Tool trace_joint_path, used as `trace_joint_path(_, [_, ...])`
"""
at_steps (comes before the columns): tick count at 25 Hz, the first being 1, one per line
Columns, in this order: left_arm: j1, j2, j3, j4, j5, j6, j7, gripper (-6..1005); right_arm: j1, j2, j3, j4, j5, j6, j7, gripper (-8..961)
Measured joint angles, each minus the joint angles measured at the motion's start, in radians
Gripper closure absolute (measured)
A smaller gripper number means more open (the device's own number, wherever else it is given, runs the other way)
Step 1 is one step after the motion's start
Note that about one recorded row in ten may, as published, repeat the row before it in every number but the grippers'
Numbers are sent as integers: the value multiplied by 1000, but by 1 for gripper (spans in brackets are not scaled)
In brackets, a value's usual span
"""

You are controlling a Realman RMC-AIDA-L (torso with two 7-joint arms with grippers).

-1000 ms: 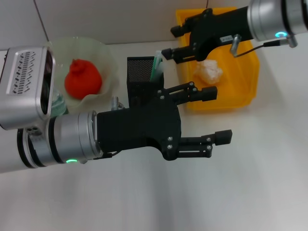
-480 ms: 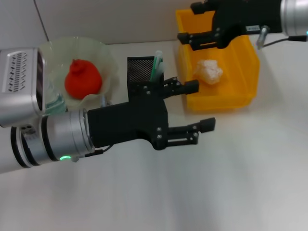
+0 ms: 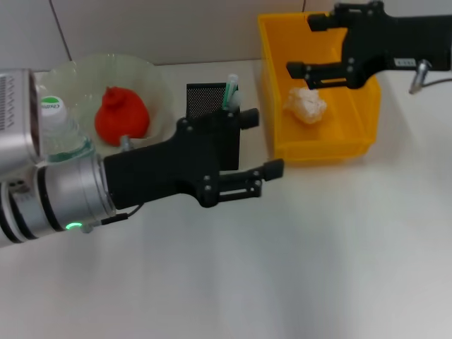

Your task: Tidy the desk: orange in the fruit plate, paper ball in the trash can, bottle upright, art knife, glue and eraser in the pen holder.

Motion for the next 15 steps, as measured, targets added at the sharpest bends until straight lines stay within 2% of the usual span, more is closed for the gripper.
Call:
trace_joint_path(2, [5, 6, -18, 4, 13, -3, -4, 184, -20, 0, 0, -11, 2, -14, 0, 167])
trace_joint_path(3, [8, 13, -60, 8, 57, -3, -23, 184, -44, 0, 0, -25, 2, -26, 0, 166])
trace_joint_path(4, [8, 13, -60, 8, 57, -3, -23, 184, -44, 0, 0, -25, 2, -26, 0, 166])
trace_joint_path(10, [18, 23, -202, 19, 224, -3, -83, 184, -120, 3, -1, -46, 26, -85, -17, 167])
trace_joint_path(15, [52, 40, -250, 78, 322, 5, -150, 184, -173, 3, 0, -43, 98, -132, -54, 167])
